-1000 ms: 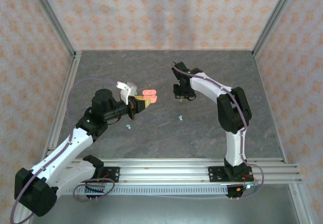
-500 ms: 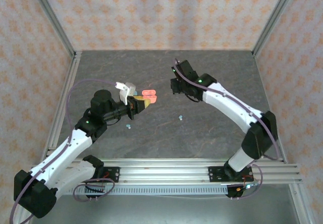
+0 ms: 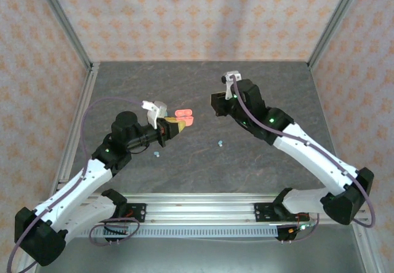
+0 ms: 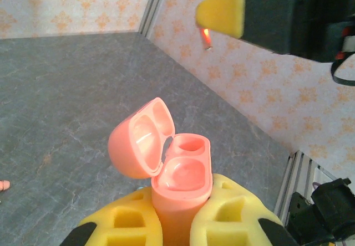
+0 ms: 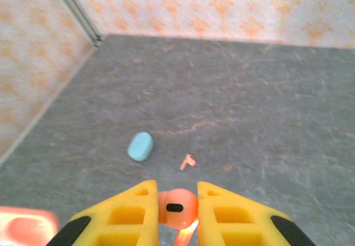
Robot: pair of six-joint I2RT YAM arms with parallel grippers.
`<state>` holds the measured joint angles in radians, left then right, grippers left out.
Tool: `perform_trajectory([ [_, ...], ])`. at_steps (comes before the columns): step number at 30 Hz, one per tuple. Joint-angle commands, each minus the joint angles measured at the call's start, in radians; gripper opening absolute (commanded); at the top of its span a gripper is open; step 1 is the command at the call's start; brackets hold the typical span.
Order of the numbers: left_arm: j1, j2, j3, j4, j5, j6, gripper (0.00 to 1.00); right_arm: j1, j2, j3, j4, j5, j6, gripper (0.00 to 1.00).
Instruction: Insert the wireless bluetooth earbuds into the charging case
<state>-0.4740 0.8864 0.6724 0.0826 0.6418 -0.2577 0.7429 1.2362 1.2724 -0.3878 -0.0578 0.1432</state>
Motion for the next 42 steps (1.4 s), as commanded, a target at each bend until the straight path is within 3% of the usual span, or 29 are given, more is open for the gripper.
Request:
perform_trajectory([
  [1,-0.008,0.007,0.015,0.092,-0.04,-0.013,0.0,0.024,-0.041,-0.012,0.108,-0.085,-0.03,0.19],
  [13,-0.015,-0.018,-0.048,0.29,-0.071,-0.012,0.0,0.121,-0.079,-0.025,0.171,-0.058,-0.1,0.2],
  [23,-0.036,-0.059,-0.044,0.257,-0.087,0.036,0.0,0.14,-0.032,-0.006,0.214,-0.209,-0.141,0.2],
  [42,-0.044,-0.083,-0.045,0.228,-0.083,0.046,0.0,0.156,-0.008,0.028,0.17,-0.202,-0.189,0.2],
])
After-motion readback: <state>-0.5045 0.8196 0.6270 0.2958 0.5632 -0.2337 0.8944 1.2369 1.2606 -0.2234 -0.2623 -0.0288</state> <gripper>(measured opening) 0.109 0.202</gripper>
